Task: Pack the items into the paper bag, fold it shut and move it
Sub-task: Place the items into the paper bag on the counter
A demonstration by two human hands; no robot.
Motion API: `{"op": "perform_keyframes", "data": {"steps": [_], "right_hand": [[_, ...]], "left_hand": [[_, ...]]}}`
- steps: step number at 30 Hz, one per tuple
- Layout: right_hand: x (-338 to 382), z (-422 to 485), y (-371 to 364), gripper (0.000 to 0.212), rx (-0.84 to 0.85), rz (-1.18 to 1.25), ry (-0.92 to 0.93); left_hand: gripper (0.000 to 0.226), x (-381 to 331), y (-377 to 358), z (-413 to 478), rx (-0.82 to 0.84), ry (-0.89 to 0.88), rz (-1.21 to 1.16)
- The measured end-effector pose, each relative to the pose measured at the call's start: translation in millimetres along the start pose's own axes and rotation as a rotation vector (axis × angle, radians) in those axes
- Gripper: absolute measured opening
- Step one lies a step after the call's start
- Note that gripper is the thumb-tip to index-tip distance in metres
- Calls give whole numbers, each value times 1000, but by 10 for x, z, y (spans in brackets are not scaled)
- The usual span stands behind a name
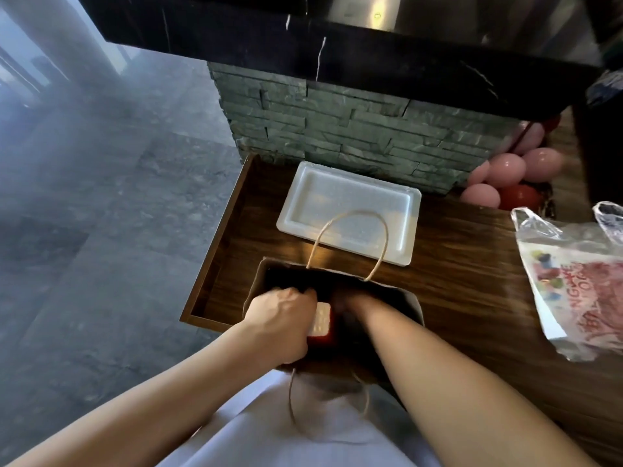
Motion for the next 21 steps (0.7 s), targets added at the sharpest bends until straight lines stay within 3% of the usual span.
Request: {"op": "perform_keyframes", "data": {"steps": [7, 10, 13, 15, 21], "right_hand": [[-137, -152, 47, 53, -121, 70, -3], [-304, -163, 21, 32, -143, 347, -38], [-463, -197, 26, 34, -161, 783, -150], [-523, -225, 18, 24, -132, 1039, -215], [-540, -214, 20, 23, -13, 1301, -269]], "left_hand": [[57, -79, -43, 28, 60, -23, -32], [54, -112, -18, 29, 64, -84, -41], [53, -124, 52, 32, 29, -198, -8], [51, -120, 103, 40, 16, -232, -1], [50, -115, 192, 1, -45, -247, 55]]}}
Point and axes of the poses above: each hand's wrist, its own z-axis towards the middle knuckle, its own y-axis out of the back of the hand, x = y × z, the point moved 3 cm from there along z, towards the middle knuckle, and after that the axes turned 11 degrees about -z, right-handed, at the moved point
